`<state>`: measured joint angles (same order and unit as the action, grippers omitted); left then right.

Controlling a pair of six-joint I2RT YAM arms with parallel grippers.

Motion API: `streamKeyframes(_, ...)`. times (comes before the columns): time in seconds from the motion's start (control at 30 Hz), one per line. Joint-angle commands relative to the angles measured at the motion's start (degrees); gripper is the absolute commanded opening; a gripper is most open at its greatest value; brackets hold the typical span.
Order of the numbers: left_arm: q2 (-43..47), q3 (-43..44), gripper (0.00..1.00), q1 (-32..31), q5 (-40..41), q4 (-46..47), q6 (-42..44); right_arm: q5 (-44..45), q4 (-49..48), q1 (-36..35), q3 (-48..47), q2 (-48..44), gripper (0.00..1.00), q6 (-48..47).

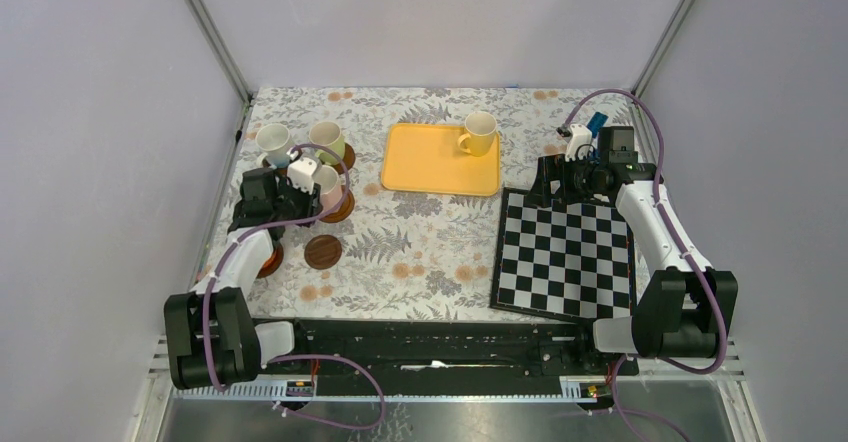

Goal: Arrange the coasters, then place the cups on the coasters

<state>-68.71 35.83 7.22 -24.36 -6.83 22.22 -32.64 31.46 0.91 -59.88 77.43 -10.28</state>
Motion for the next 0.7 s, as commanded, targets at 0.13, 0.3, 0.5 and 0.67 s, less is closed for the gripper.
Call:
streamKeyframes(0.13,-2.4,1.4,0.19,0.3,-2.0,5.1,-0.4,-1.4,0.7,0.3,-0.7,-0.1,0.98,-0.4)
streamKeyframes(0.3,-4.4,1.6,0.15,0.3,-2.6,6.6,-1.0,-1.2,0.8,0.2,-0.7,-0.1,0.98,-0.8)
streamKeyframes(0.5,-5.0,3.4,0.14,0.6,-1.4,4.1,-0.8,-0.3,1.1,0.2,-0.5,-0.6,0.98,-1.4)
streamKeyframes(0.67,-2.3,4.1,0.1,0.9,-2.3,1.2,-0.3,-0.5,0.9,0.3,-0.6,-0.4,0.98,-1.3)
